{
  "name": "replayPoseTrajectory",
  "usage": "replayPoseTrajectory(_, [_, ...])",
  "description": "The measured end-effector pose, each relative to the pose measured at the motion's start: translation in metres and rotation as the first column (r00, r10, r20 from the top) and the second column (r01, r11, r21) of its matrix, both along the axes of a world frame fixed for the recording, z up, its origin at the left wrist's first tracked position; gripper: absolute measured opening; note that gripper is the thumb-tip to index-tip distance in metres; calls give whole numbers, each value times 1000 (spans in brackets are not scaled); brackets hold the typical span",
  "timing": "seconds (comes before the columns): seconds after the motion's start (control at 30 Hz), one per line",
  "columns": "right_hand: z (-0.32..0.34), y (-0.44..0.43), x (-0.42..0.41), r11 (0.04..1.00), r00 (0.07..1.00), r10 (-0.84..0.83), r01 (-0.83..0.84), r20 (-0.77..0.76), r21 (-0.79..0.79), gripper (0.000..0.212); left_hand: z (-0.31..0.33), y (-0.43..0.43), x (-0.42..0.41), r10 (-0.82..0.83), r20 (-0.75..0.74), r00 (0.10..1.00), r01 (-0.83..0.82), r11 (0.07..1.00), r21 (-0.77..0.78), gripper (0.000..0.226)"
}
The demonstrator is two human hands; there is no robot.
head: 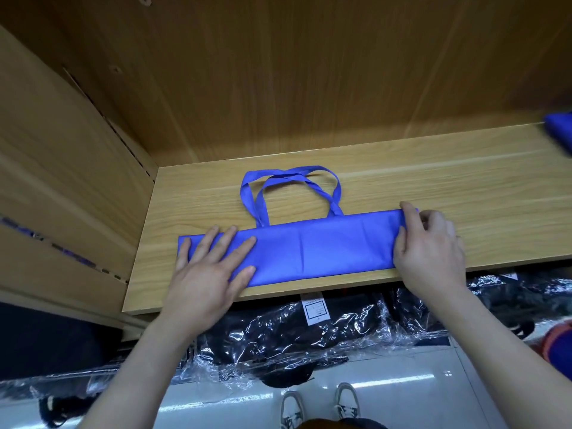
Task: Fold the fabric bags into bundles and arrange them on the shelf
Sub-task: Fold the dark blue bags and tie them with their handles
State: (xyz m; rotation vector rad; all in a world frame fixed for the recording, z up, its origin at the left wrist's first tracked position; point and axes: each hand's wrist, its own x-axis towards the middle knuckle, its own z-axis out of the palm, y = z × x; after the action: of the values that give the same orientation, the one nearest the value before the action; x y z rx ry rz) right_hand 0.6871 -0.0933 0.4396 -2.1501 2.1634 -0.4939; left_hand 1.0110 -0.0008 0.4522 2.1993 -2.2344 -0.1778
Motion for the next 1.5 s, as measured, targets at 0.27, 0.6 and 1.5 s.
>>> replayPoseTrajectory(0.27, [45,-22,-12,911,921,-136,-29,366,411,89,-3,13,-7,28,122,992,-37,997,74,71])
replayPoseTrajectory(0.6, [55,-70,34,999,995,33,-33,99,4,55,32,37,-63,-104,229,968,41,964,264,96])
replayPoseTrajectory(1.5, [2,-14,60,744,704,587,-664,400,78,22,30,-51,20,337,-914,-228,-524,749,406,28])
